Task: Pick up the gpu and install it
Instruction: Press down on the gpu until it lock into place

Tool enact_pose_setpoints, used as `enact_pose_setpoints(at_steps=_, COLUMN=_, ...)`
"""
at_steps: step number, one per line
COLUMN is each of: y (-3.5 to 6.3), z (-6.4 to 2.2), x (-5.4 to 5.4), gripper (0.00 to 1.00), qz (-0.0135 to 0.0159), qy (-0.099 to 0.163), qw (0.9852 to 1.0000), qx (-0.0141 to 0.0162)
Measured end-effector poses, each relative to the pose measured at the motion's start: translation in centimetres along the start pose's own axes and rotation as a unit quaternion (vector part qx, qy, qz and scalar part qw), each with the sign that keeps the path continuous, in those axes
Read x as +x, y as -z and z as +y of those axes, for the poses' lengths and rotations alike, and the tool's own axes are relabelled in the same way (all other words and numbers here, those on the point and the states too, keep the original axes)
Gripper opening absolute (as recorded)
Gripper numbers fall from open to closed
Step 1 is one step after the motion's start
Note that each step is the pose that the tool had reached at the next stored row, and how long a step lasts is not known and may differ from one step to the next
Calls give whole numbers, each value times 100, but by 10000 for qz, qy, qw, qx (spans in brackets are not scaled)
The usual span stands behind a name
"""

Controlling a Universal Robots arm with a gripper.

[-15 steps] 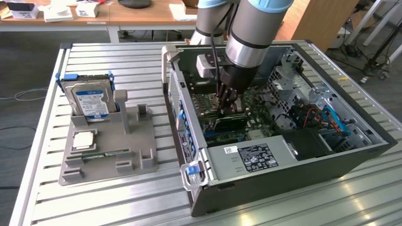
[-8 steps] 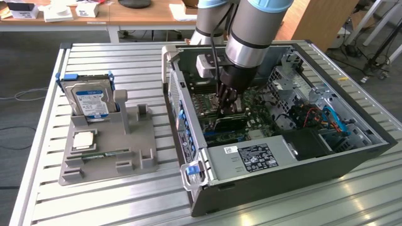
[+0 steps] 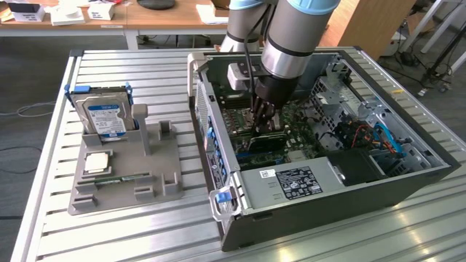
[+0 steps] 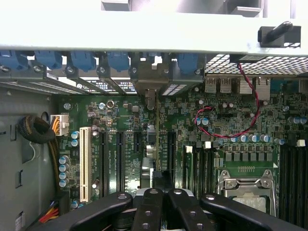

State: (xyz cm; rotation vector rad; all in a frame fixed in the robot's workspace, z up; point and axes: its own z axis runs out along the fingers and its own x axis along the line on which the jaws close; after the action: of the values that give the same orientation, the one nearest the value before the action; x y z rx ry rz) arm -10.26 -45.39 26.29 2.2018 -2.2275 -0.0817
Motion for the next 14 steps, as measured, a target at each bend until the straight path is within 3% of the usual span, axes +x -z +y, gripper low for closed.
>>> enact_pose_setpoints(at_steps=14, y=-6, z=6, x=0, gripper=11, qz=0, qy=0, qw=10000, qx=0)
